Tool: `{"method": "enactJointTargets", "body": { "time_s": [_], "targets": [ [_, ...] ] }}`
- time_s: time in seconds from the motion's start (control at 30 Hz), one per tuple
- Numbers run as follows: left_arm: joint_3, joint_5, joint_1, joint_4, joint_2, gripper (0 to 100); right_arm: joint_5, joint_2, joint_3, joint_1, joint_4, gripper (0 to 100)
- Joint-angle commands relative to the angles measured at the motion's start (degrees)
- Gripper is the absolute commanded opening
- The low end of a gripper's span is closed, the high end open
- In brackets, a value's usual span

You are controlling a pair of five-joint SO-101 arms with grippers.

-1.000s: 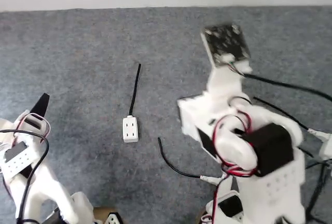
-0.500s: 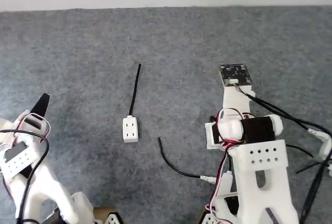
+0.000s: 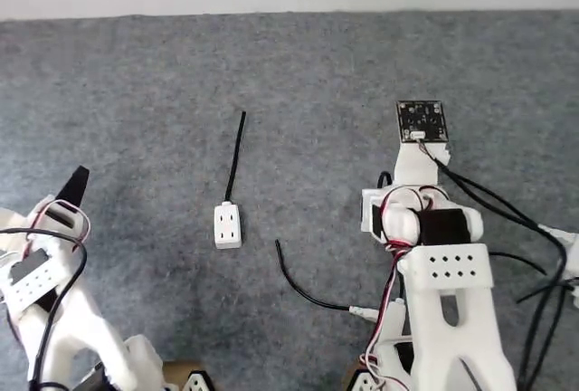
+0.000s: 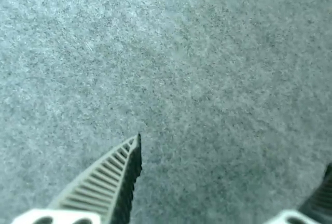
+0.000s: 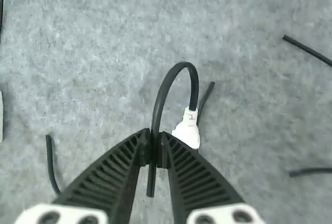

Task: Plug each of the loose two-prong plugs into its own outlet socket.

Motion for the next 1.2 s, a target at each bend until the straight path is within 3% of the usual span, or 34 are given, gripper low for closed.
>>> {"method": "enactJointTargets", "body": {
  "time_s": [0.0, 0.27, 0.5, 0.8, 1.17],
  "targets": [
    [-0.57, -0.44, 0.35, -0.97, -0.44, 49, 0.70, -0.22, 1.93, 0.57, -4.70, 2.8],
    [-0.57, -0.44, 0.44, -1.05, -0.44, 49, 0.35, -0.31, 8.88, 0.57, -15.43, 22.1],
    [-0.57, -2.20, 1.23, -1.05, -0.18, 49, 0.26, -0.40, 9.05, 0.48, -19.30, 15.7],
    [-0.57, -3.08, 1.23, -1.14, -0.18, 49, 0.70, -0.22, 10.64, -0.22, -18.68, 0.2],
    [-0.57, -3.16, 1.23, -1.14, -0.09, 49, 6.77, 0.31, 18.55, -5.05, -19.21, 0.8]
  ]
}}
